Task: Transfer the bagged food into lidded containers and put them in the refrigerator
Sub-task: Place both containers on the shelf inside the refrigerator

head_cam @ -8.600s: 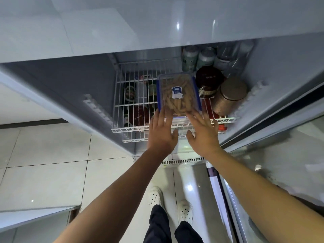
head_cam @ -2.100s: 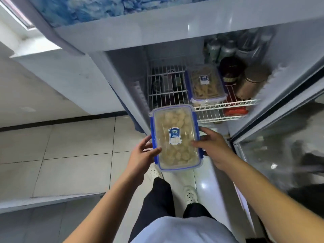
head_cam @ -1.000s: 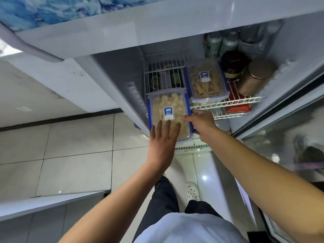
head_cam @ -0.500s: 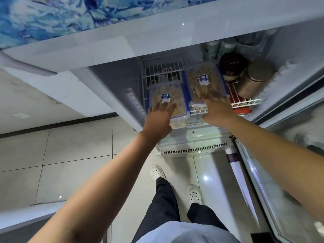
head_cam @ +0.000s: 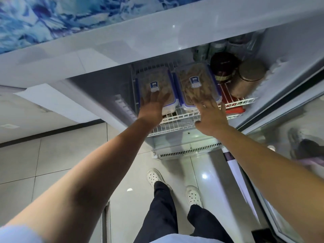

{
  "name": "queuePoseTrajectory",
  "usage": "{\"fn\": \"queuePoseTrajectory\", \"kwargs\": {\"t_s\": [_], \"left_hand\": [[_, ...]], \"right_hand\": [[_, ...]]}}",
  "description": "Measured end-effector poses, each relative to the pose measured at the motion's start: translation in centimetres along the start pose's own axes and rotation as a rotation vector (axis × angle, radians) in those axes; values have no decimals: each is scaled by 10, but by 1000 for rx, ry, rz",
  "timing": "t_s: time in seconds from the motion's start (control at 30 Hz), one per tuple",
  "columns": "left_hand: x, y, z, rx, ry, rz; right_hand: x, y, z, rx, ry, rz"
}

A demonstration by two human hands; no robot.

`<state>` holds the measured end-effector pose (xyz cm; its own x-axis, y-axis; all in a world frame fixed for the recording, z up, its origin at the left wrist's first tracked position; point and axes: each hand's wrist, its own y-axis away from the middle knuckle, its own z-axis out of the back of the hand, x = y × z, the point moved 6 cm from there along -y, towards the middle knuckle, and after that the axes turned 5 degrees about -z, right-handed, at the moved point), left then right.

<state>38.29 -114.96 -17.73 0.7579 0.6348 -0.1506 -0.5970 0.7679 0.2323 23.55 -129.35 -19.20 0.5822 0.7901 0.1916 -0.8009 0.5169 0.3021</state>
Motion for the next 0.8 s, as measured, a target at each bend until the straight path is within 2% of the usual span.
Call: {"fn": "queuePoseTrajectory", "kwargs": {"t_s": [0.17, 0.33, 0.6, 0.8], "left_hand": [[0, 5, -18, -52, -33, 34], [-7, 15, -25, -17, -27, 48], [2, 24, -35, 62, -62, -90], [11, 25, -28, 100, 8, -185]], "right_hand": [[1, -1, -3, -26, 50, 6], [0, -1, -6, -43, 70, 12], [-1, 0, -6, -71, 75, 39], [-3, 1, -7, -76, 62, 85]]}}
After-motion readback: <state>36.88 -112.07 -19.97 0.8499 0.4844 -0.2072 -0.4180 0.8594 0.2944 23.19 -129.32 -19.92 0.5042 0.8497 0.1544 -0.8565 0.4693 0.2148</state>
